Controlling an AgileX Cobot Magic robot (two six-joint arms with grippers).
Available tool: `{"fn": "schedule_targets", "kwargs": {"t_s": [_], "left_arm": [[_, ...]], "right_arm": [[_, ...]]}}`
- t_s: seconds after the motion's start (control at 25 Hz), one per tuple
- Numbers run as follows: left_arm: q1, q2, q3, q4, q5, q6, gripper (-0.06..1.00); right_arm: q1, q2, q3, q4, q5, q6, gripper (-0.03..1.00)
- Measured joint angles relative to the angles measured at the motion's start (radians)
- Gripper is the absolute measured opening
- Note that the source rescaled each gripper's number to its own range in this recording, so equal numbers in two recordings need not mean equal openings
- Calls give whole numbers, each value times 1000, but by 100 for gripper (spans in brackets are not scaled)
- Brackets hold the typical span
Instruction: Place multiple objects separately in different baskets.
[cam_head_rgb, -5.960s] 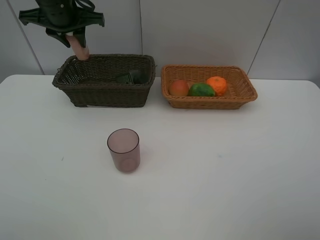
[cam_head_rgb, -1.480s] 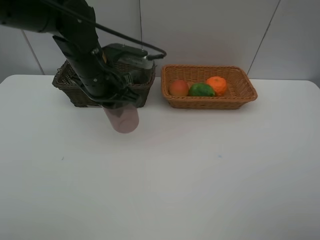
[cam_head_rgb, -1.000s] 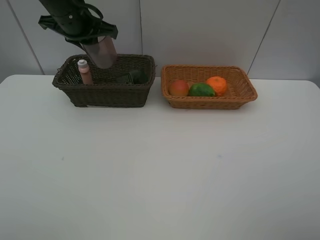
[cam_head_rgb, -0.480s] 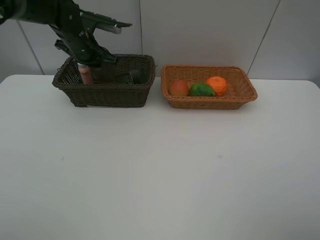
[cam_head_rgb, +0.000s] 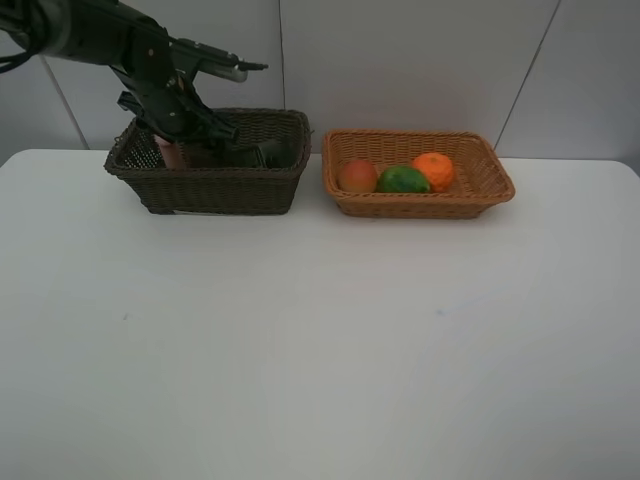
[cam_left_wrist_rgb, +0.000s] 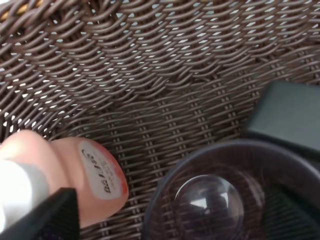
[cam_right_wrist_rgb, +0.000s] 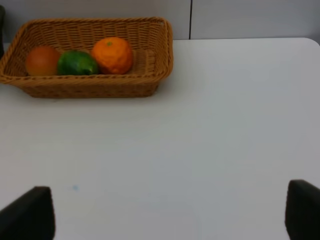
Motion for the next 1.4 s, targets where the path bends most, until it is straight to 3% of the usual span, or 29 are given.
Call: {"fn": "schedule_targets", "kwargs": {"t_s": [0.16,0.4,0.52,0.8,0.84,1.04,1.24,1.4], "left_arm": [[-3,-75,0,-37,73,1,100],[-13,-345,27,-126,333,69,100],[-2,-570,162,-169,412,100,100],[22,-1220,591,-198,448,106,100],[22,-1220,591,-198,448,106,100],[22,-1605,754,-254,508,107,100],[22,-1960,842,-283,716,149,100],[22,-2129,913,-290,731,194,100]], "right_arm": [[0,0,0,0,0,0,100],[0,0,0,0,0,0,100],[0,0,0,0,0,0,100],[0,0,0,0,0,0,100],[0,0,0,0,0,0,100],[0,0,0,0,0,0,100],[0,0,0,0,0,0,100],[0,0,0,0,0,0,100]]}}
